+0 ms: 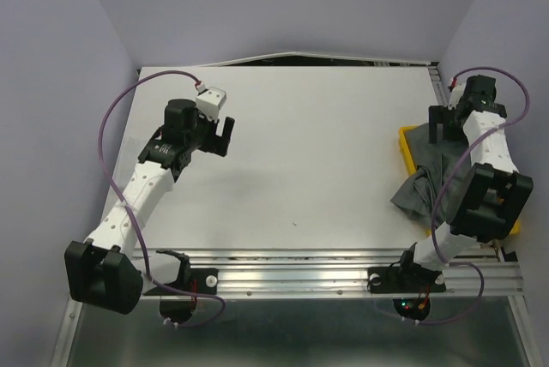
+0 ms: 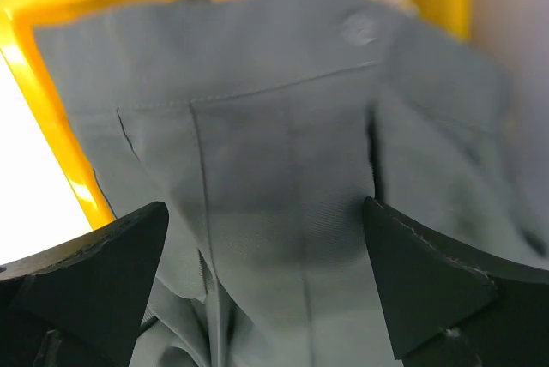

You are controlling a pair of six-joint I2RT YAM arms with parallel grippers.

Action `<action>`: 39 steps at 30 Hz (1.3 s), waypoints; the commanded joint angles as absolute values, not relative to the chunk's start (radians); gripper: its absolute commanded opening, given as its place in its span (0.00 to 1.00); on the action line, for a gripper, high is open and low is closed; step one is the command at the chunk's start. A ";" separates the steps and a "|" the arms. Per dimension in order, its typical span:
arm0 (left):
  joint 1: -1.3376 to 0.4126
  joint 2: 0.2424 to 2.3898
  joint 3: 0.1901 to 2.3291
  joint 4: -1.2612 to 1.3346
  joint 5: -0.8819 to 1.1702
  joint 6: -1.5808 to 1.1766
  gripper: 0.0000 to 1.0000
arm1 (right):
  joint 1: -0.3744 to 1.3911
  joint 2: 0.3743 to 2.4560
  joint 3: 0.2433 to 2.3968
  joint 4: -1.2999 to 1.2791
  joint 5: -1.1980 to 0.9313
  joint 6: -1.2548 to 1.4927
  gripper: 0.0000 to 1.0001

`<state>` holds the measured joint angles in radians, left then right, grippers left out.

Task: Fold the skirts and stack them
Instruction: Grab the skirt from the pile, then move the skirt to the center of the board

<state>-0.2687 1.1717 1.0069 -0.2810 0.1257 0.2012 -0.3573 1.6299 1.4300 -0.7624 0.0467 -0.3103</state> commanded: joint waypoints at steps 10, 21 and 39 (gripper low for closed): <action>-0.272 1.163 1.034 -0.279 0.156 0.219 0.99 | -0.379 1.635 1.316 -0.607 0.120 -0.345 0.75; -0.272 1.189 1.101 -0.322 0.193 0.195 0.99 | -0.379 1.493 1.712 -0.816 -0.070 -0.338 0.15; -0.031 1.255 1.215 -0.344 0.555 0.103 0.99 | -0.344 1.469 2.077 -0.688 -0.877 0.042 0.01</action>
<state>-0.1558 1.2175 1.1126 -0.3557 0.3538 0.1493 -0.3729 1.5013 2.0224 -0.8829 -0.5236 -0.1707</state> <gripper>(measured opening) 0.986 0.067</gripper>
